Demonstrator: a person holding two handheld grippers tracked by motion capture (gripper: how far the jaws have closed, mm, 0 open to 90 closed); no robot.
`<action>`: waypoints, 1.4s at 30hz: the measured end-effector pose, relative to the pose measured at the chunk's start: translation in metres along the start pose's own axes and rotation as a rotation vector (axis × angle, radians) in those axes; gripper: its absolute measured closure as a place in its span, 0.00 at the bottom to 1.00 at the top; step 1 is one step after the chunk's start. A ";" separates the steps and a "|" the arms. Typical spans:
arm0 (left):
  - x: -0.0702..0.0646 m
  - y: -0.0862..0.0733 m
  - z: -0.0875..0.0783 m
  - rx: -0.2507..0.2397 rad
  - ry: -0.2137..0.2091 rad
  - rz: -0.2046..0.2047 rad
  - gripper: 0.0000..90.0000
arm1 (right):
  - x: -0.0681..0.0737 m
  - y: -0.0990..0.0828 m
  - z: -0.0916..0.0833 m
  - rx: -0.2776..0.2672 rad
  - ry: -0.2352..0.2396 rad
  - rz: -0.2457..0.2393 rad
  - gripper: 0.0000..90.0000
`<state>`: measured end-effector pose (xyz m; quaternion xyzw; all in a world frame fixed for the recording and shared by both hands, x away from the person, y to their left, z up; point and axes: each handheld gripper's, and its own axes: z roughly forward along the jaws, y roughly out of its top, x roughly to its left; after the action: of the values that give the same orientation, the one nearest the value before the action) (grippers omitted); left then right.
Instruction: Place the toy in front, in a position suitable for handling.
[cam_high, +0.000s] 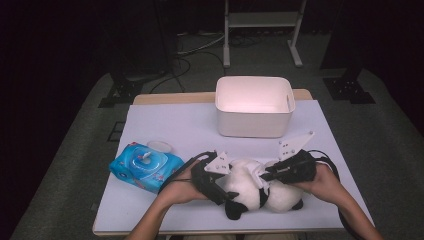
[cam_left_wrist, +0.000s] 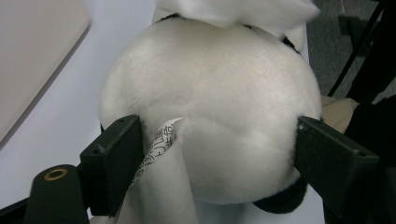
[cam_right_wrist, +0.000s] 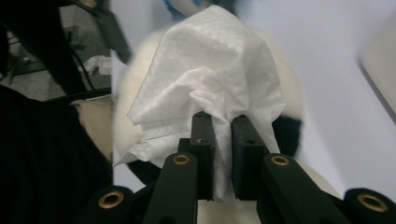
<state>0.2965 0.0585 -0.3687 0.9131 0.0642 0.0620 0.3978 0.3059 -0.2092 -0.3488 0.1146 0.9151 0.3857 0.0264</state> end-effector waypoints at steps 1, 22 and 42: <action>0.001 -0.001 0.000 -0.006 -0.002 -0.002 0.21 | 0.002 0.004 0.002 0.002 0.011 -0.009 0.89; -0.002 -0.008 -0.004 -0.029 -0.010 0.026 0.23 | 0.017 0.024 0.017 0.026 0.055 -0.068 0.89; 0.001 -0.008 0.000 -0.042 -0.014 0.011 0.22 | 0.027 0.043 0.036 0.010 0.091 -0.115 0.89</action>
<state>0.2966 0.0639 -0.3742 0.9053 0.0551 0.0589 0.4170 0.2927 -0.1493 -0.3424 0.0444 0.9224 0.3836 0.0065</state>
